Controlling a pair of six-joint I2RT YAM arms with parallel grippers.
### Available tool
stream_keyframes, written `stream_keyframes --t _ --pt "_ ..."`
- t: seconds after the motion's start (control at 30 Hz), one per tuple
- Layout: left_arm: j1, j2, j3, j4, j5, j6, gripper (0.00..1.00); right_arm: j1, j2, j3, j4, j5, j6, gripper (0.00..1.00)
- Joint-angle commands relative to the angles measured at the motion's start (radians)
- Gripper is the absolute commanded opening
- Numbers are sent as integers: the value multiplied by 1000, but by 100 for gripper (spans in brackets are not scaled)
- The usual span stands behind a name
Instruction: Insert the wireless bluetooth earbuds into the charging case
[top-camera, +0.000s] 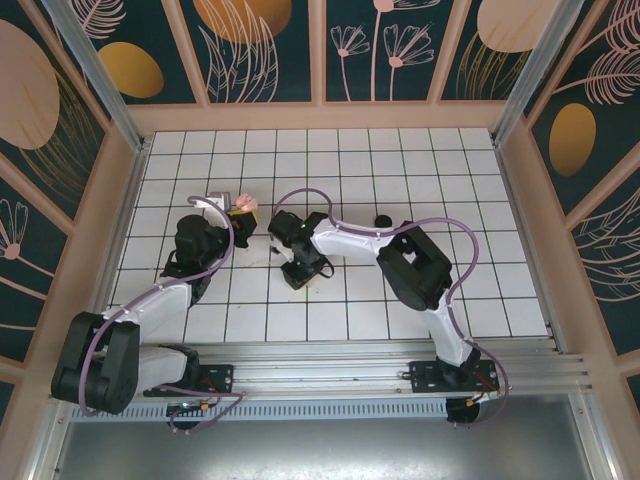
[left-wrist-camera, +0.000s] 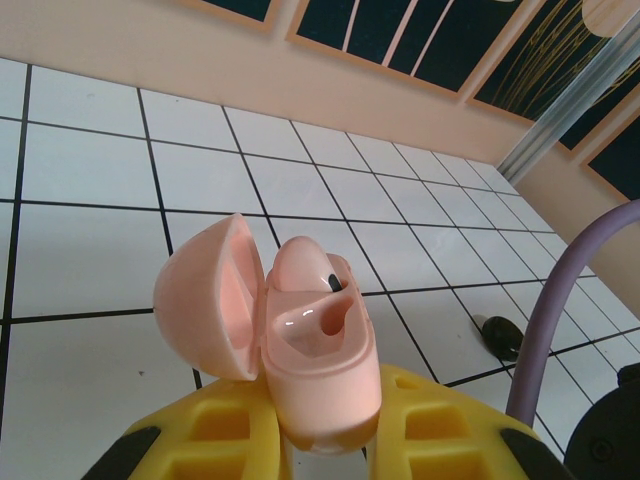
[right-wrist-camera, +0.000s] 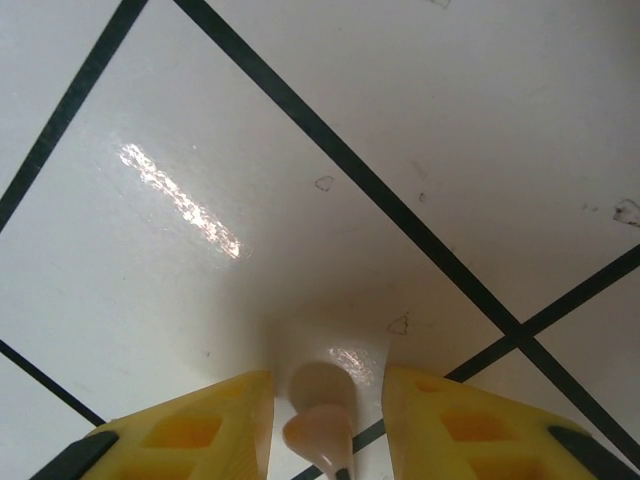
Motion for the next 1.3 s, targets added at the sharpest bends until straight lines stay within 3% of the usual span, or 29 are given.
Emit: stream_keyframes --t 0.0,0.2,0.5,0.8,1.03,1.27 --pt "6 -16 -5 4 -6 12 5 9 -13 -9 -75 45 22 34" --pt "7 -14 -5 1 -3 17 6 11 -22 -16 -68 57 25 29" --pt "6 -24 -3 -12 -7 32 5 15 -34 -17 -82 72 38 34" --pt "7 -21 0 -16 -3 40 5 18 -46 -31 -71 79 42 25" --pt "8 -14 0 -11 25 53 4 13 -99 -76 8 77 57 21" --pt "4 7 -5 68 134 55 3 -56 -289 -218 202 51 129 20"
